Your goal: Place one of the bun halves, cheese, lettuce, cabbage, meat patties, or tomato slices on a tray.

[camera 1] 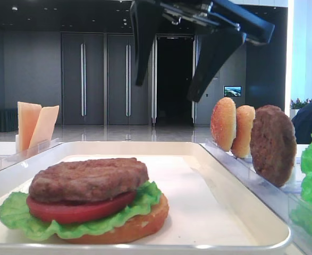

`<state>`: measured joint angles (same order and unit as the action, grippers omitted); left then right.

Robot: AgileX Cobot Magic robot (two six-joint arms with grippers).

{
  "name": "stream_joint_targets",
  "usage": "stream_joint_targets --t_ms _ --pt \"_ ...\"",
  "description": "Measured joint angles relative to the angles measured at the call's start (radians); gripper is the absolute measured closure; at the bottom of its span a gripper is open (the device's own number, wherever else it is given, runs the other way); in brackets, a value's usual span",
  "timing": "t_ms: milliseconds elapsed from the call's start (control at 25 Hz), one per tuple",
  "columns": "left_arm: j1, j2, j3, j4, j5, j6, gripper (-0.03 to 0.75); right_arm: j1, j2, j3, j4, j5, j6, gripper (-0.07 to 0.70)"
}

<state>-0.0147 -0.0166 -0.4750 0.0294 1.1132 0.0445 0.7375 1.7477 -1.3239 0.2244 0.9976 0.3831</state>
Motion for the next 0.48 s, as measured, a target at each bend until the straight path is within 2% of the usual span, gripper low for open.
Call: stream_joint_targets --t_ms 240,320,480 --pt "0.0 0.0 0.0 0.0 0.0 0.0 0.715 0.0 0.0 -0.181 -0.146 0.179 0.021 0.178" --pt "0.0 0.0 0.0 0.0 0.0 0.0 0.715 0.0 0.0 -0.228 -0.185 0.207 0.021 0.178" --pt "0.0 0.0 0.0 0.0 0.0 0.0 0.715 0.0 -0.001 -0.277 -0.212 0.22 0.021 0.178"
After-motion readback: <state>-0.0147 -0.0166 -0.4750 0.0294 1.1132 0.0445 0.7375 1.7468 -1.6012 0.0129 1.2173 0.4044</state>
